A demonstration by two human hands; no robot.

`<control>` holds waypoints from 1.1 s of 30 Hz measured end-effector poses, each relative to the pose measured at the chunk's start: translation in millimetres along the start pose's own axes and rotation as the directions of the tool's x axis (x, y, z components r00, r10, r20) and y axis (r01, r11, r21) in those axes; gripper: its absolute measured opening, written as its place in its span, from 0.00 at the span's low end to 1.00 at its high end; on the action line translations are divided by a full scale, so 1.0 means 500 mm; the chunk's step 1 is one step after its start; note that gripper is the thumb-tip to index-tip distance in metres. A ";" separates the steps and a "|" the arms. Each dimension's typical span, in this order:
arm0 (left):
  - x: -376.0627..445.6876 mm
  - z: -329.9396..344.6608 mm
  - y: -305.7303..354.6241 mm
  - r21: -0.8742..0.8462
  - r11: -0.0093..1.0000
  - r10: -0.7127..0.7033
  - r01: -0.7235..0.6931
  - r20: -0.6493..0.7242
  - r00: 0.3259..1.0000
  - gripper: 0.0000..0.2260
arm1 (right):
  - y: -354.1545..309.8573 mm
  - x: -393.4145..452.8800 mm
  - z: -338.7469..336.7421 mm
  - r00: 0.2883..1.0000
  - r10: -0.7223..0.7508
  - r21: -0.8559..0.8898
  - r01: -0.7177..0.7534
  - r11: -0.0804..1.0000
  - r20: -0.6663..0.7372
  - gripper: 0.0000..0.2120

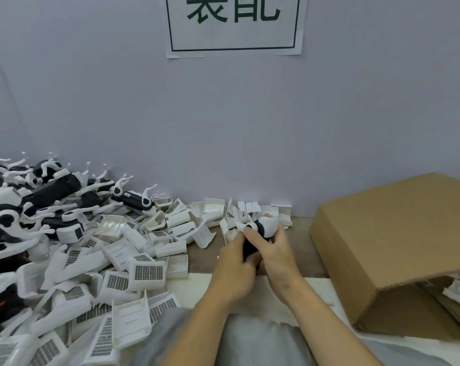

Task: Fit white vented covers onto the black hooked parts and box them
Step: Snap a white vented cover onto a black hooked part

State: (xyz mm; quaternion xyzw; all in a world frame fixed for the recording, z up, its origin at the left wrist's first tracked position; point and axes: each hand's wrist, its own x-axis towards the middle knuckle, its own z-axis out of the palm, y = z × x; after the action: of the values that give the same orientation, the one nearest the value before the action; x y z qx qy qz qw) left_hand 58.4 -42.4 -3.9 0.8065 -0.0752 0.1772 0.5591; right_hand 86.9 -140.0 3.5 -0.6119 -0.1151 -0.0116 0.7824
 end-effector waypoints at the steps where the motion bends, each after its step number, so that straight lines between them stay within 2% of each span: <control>1: -0.002 0.002 0.001 0.032 0.999 0.025 -0.026 0.030 0.999 0.22 | 0.001 0.002 0.001 0.997 -0.027 -0.041 0.024 0.999 -0.067 0.19; 4: -0.002 0.001 -0.001 0.046 0.997 0.053 -0.055 0.042 0.998 0.24 | 0.003 0.008 0.000 0.973 -0.090 -0.156 0.058 0.986 -0.213 0.13; 9: 0.003 0.011 -0.010 0.070 0.990 0.115 -0.119 0.060 0.992 0.19 | 0.000 0.007 -0.002 0.950 -0.145 -0.174 0.099 0.980 -0.275 0.11; 12: 0.009 0.012 -0.021 0.101 0.991 0.095 -0.090 -0.050 0.994 0.17 | -0.005 0.001 0.004 0.965 -0.151 -0.137 0.124 0.983 -0.215 0.12; 15: 0.015 0.006 -0.007 -0.133 0.991 -0.048 0.014 -0.251 0.967 0.13 | 0.000 -0.002 0.010 0.995 -0.074 -0.050 0.071 0.996 -0.061 0.16; 17: 0.022 -0.003 0.002 -0.333 0.937 -0.239 0.107 -0.387 0.891 0.08 | 0.002 0.001 0.009 0.997 -0.032 -0.082 0.027 0.996 -0.067 0.16; 18: 0.026 -0.009 0.003 -0.468 0.872 -0.354 0.144 -0.399 0.846 0.08 | 0.003 0.003 0.007 0.994 -0.029 -0.128 0.015 0.992 -0.106 0.14; 20: 0.028 -0.024 0.010 -0.757 0.627 -0.542 0.180 -0.258 0.800 0.17 | 0.005 0.007 0.006 0.984 -0.005 -0.191 -0.029 0.981 -0.177 0.12; 21: 0.028 -0.031 0.013 -0.848 0.499 -0.573 0.178 -0.170 0.801 0.20 | 0.006 0.009 0.006 0.981 0.024 -0.198 -0.063 0.978 -0.193 0.14; 22: 0.028 -0.035 0.016 -0.886 0.427 -0.566 0.182 -0.105 0.818 0.20 | 0.006 0.010 0.007 0.980 0.062 -0.193 -0.099 0.976 -0.189 0.14; 24: 0.027 -0.033 0.022 -0.875 0.435 -0.527 0.211 -0.058 0.848 0.16 | 0.006 0.009 0.009 0.980 0.153 -0.161 -0.172 0.972 -0.125 0.13; 27: 0.028 -0.030 0.021 -0.861 0.448 -0.553 0.240 -0.056 0.831 0.15 | 0.005 0.004 0.017 0.969 0.245 -0.076 -0.243 0.967 0.020 0.12; 31: 0.022 -0.039 0.024 -0.900 0.372 -0.550 0.228 -0.016 0.835 0.20 | 0.001 -0.006 0.019 0.945 0.296 -0.101 -0.284 0.953 0.141 0.13; 33: 0.022 -0.038 0.021 -0.889 0.387 -0.556 0.246 -0.012 0.831 0.20 | -0.001 -0.009 0.020 0.938 0.292 -0.116 -0.275 0.955 0.185 0.11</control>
State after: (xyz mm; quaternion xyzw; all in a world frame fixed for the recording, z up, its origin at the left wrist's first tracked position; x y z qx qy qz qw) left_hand 61.1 -27.6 15.3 0.3727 0.1352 0.0964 0.9130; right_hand 80.7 -131.2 5.2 -0.6541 -0.1034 0.1579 0.7325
